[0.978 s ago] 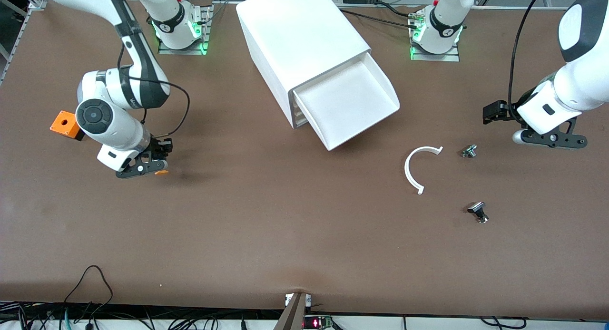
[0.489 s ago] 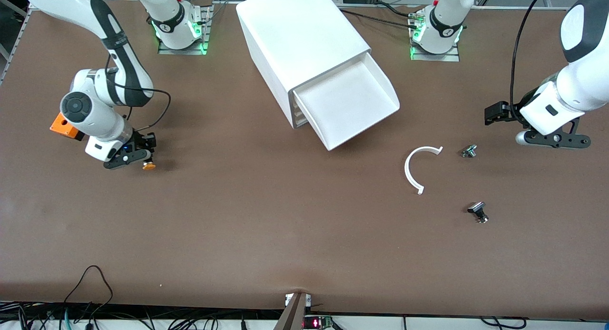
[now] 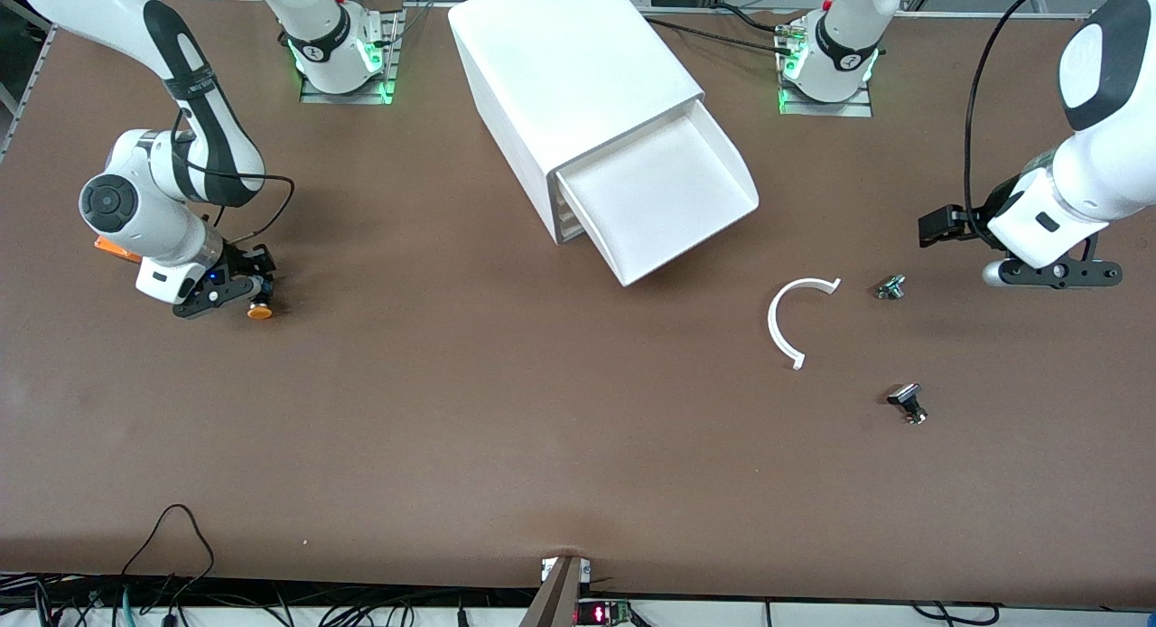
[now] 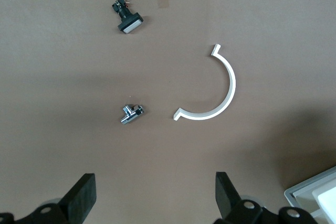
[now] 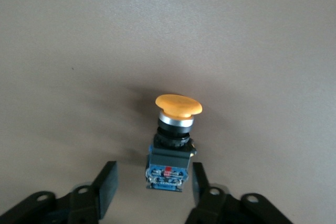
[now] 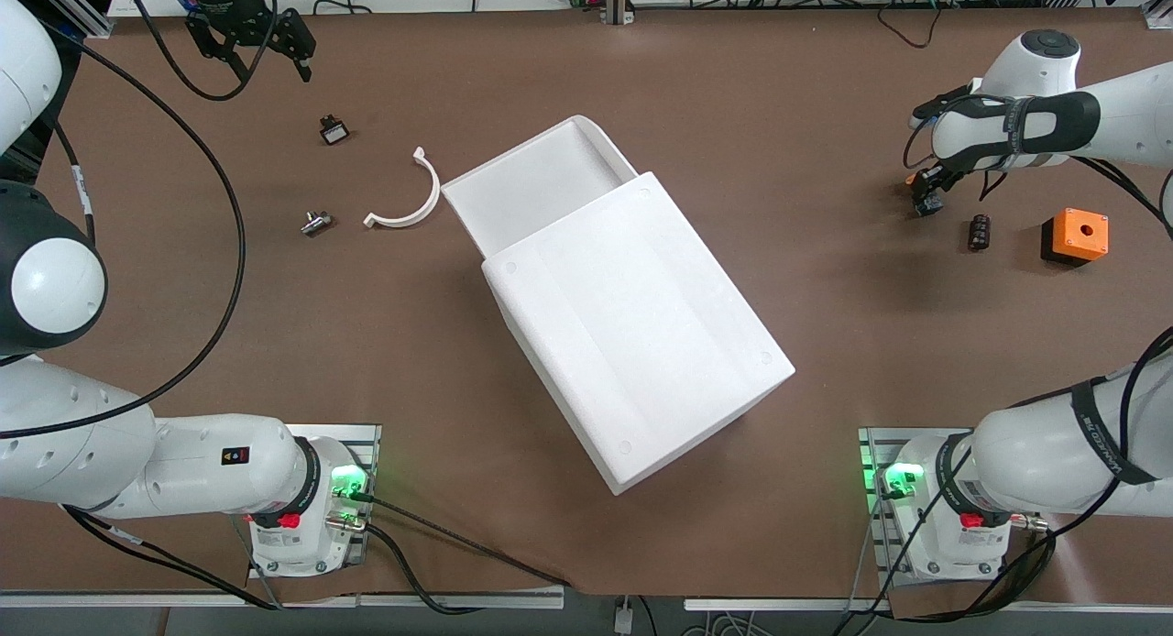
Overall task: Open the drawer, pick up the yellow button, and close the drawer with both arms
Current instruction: 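Carry the button toward the orange box while the left gripper approaches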
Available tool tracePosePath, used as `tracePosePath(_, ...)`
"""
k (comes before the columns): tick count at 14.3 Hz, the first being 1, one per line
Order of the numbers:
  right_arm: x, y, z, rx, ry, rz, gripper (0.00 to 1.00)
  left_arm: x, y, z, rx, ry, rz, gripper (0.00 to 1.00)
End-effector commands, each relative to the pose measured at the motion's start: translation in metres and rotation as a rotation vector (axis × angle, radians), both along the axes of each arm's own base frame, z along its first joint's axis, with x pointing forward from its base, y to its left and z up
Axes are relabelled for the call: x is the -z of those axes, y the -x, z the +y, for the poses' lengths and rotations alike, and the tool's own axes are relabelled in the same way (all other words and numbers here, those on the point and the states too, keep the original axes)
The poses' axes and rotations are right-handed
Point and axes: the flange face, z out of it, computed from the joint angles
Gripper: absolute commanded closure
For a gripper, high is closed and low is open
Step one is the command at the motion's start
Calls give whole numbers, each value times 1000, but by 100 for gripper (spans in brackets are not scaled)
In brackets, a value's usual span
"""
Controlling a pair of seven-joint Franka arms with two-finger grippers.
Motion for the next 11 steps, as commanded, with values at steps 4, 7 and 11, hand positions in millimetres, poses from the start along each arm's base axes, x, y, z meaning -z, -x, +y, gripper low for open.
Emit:
tracePosePath(4,-21,-4,6,-9,-7,-24,0,28,-1,-16,-90,60,-14,0)
tracePosePath(7,-75,-41,28,17,-59,11,0,58,3,-40,-126,61,-40,0)
tracePosePath(11,-156,-80,48,57,-155,53,0,66,9,-79,-236,45,-21,0)
